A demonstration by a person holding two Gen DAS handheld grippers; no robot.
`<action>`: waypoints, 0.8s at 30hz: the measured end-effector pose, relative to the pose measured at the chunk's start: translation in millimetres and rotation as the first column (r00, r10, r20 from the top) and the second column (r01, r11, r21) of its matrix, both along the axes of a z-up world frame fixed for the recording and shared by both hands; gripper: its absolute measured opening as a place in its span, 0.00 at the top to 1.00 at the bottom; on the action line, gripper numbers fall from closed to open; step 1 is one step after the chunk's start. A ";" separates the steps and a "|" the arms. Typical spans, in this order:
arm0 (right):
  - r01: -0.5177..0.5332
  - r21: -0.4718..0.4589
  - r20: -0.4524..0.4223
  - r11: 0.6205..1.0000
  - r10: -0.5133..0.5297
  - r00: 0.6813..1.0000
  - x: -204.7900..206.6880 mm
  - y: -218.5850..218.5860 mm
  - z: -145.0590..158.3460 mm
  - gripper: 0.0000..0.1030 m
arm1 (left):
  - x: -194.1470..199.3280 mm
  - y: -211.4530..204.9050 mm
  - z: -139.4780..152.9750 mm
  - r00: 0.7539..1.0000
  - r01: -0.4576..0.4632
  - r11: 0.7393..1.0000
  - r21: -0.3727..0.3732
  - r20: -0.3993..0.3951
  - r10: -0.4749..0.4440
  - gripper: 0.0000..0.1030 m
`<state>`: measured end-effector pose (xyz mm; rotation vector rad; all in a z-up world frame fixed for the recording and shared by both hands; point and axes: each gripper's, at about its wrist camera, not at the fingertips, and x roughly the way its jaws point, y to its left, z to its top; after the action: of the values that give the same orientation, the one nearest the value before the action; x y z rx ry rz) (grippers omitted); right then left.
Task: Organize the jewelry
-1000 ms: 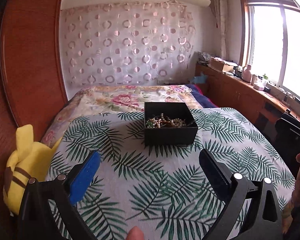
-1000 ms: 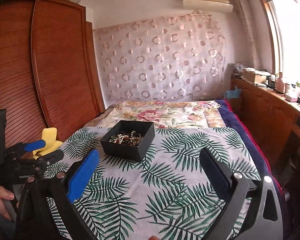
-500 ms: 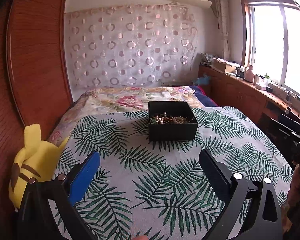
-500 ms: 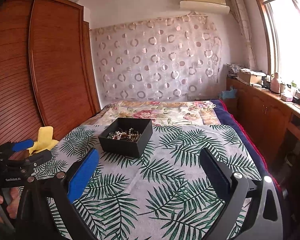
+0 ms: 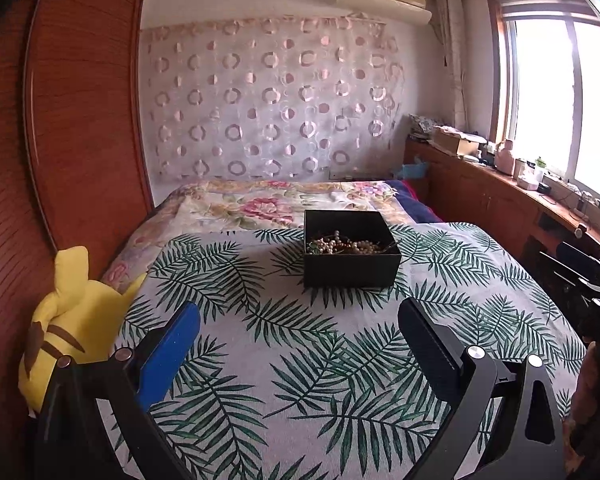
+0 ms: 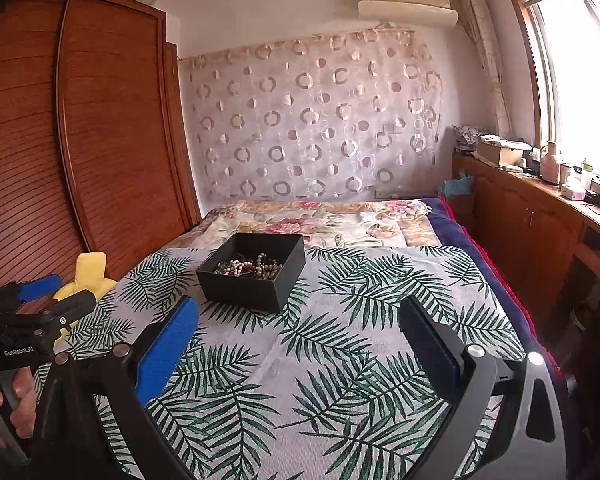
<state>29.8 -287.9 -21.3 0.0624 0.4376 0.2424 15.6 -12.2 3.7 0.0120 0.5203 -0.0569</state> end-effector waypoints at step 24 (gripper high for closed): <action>0.001 0.000 0.000 1.000 -0.001 1.000 -2.2 -3.4 -6.0 0.02 | -0.5 -1.4 -0.2 1.000 0.000 1.000 0.002 0.006 0.000 0.07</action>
<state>27.6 -291.3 -27.3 0.0628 0.4375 0.2411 15.1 -13.6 3.4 0.0138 0.5145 -0.0563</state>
